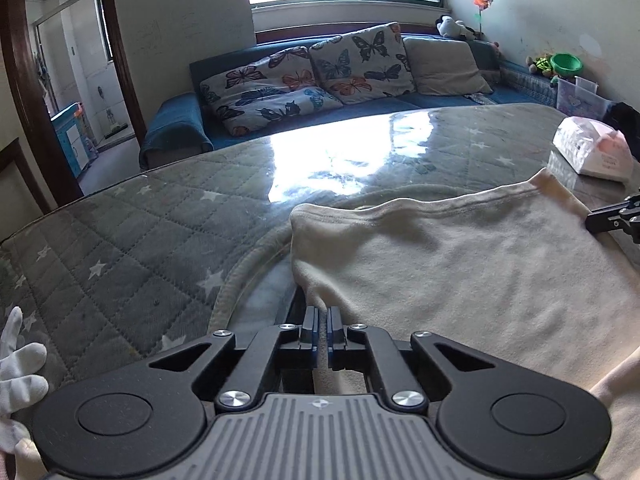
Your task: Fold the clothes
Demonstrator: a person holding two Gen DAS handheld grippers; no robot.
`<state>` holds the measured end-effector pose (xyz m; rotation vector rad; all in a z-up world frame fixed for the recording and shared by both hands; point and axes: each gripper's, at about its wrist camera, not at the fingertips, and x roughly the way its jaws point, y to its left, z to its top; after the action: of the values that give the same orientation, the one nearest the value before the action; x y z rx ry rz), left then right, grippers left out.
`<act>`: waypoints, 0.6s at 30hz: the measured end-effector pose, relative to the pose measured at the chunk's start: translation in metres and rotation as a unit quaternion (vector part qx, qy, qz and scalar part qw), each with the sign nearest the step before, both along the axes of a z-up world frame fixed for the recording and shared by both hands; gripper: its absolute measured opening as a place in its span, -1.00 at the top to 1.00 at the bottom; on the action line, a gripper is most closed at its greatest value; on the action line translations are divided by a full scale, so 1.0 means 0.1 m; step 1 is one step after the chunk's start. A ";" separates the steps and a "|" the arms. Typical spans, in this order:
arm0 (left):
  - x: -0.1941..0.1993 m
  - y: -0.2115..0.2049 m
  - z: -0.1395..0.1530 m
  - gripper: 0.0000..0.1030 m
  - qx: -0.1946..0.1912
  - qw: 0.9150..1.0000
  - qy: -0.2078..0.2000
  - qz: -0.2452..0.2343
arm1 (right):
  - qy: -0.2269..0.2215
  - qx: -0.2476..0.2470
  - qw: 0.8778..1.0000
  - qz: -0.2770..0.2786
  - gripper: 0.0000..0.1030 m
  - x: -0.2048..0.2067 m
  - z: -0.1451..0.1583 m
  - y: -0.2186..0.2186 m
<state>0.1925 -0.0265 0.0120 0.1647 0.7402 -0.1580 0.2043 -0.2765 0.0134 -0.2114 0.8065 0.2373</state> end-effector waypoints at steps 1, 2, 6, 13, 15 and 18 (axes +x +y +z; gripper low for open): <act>0.02 -0.01 0.00 0.91 -0.001 1.000 -0.001 0.003 | -0.003 -0.007 1.000 0.001 0.93 0.04 -0.01 0.02; 0.03 -0.01 0.00 0.91 -0.002 1.000 -0.001 0.005 | -0.001 -0.013 1.000 0.003 0.93 0.09 -0.02 0.03; 0.01 0.02 0.01 0.81 -0.009 1.000 0.003 0.013 | -0.001 -0.018 1.000 0.005 0.83 0.15 0.00 0.05; -0.39 0.01 0.17 0.80 -0.032 0.999 -0.005 -0.005 | 0.008 0.022 0.998 0.052 0.76 -0.37 0.18 0.00; -0.56 -0.02 0.21 0.79 -0.049 0.999 -0.006 -0.018 | 0.015 0.029 0.997 0.075 0.76 -0.53 0.21 0.02; -0.83 -0.07 0.27 0.79 -0.064 0.997 -0.010 -0.035 | 0.020 0.037 0.994 0.101 0.76 -0.84 0.20 0.05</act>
<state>0.1091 -0.0338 0.0388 0.0698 0.7025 -0.2703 0.1207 -0.2712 0.0335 -0.2186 0.8139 0.4625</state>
